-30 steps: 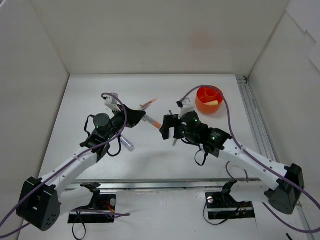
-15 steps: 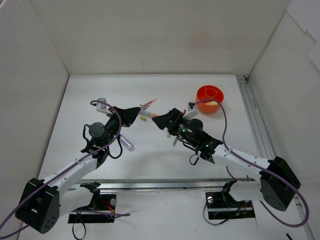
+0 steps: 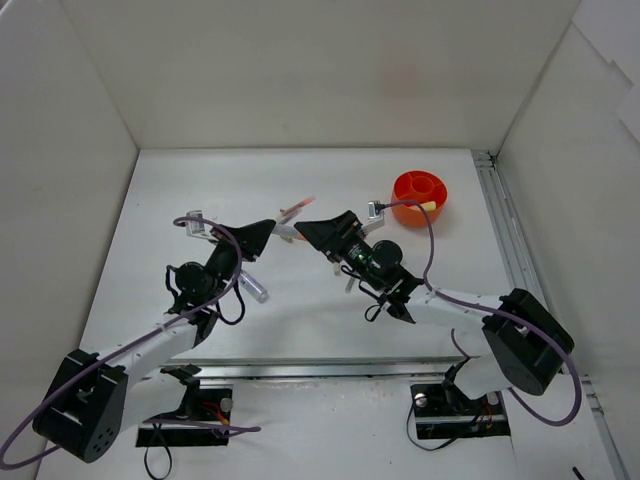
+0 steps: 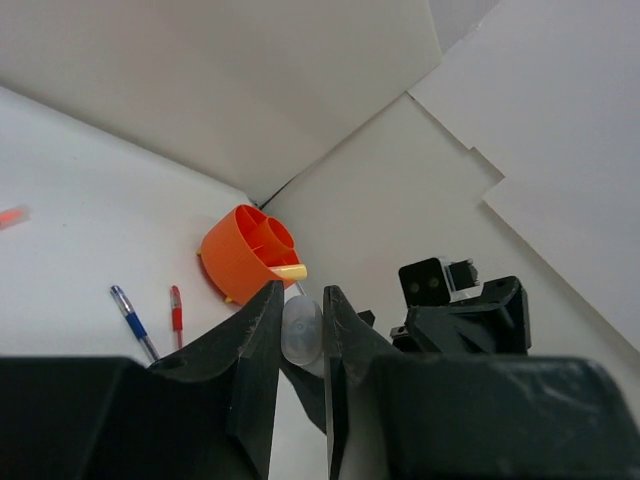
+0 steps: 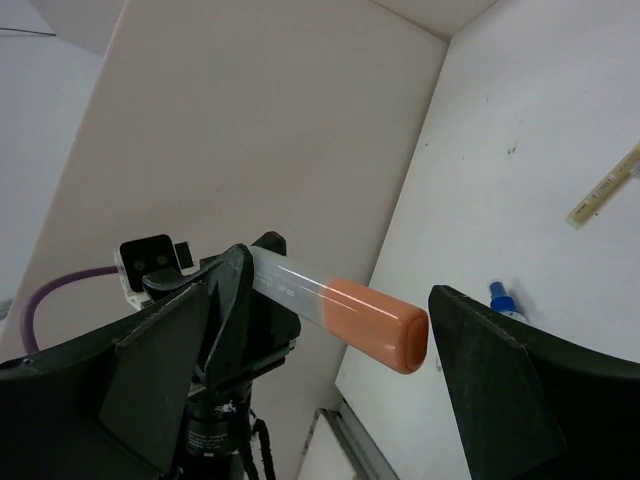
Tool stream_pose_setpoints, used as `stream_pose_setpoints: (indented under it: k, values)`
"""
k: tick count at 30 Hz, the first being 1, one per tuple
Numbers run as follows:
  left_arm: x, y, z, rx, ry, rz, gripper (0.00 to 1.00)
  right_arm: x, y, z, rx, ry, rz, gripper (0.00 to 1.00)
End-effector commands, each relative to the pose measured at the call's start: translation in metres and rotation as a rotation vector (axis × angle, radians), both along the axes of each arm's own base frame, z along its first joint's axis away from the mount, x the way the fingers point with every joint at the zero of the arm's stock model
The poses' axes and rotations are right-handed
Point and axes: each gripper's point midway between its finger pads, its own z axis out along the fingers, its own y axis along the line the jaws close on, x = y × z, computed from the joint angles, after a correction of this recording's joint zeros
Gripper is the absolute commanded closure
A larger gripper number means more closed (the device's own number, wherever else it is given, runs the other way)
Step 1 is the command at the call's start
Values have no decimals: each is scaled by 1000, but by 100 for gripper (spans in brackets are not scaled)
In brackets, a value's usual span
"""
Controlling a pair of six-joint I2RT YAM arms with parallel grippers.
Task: Sort the stationery into containers
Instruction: Pick up the pen from the center of the board, then place the pen in the storage box.
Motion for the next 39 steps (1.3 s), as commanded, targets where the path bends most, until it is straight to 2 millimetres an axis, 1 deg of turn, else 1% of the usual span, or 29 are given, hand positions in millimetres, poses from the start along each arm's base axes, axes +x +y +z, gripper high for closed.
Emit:
stream_pose_setpoints:
  k: [1,2,6,7,8,10,11,13,15,19,20,23,26,29,31,32,34,35,37,38,39]
  values:
    - [-5,8,45,-107,-142,3,100,-6,8,57,156,-131,58,12]
    - [-7,9,48,-119,-159,0,100,-6,9,57,161,-130,62,13]
    - [-5,8,46,-120,-143,-20,100,-6,10,48,153,-115,82,21]
    - [-1,9,45,-104,-134,-34,100,-7,10,48,153,-120,87,24]
    - [-3,6,45,-107,-130,-55,100,-7,10,48,155,-120,88,26]
    - [-3,6,42,-118,-128,-72,100,-9,8,48,159,-127,84,27]
    - [-5,9,46,-132,-147,-74,100,-9,8,48,157,-131,85,29]
    - [-5,7,45,-134,-151,-99,100,-11,8,50,162,-142,89,33]
    - [-5,3,42,-125,-131,-133,100,-9,6,53,163,-157,89,37]
    - [-4,1,44,-136,-135,-151,100,-13,11,58,164,-182,122,49]
    - [-4,0,44,-138,-134,-154,100,-13,10,59,165,-184,124,55]
    - [-5,-2,45,-134,-133,-169,100,-13,10,57,161,-192,125,64]
    - [-5,-3,44,-131,-125,-175,100,-12,9,58,162,-206,120,71]
    - [-6,-4,44,-129,-126,-184,100,-11,10,56,159,-212,118,73]
    - [-6,-5,42,-125,-121,-188,100,-13,10,59,169,-231,122,73]
    - [-6,-5,41,-124,-119,-189,100,-13,10,58,169,-238,124,71]
    - [-6,-7,40,-120,-115,-196,100,-17,10,65,188,-272,137,69]
    - [-5,-7,40,-118,-112,-199,100,-17,11,63,189,-278,143,69]
    - [-5,-9,38,-117,-101,-211,100,-21,11,70,216,-314,166,69]
    - [-4,-10,36,-117,-92,-213,100,-20,11,65,216,-312,169,67]
    - [-4,-10,34,-116,-88,-215,100,-24,9,73,254,-337,183,67]
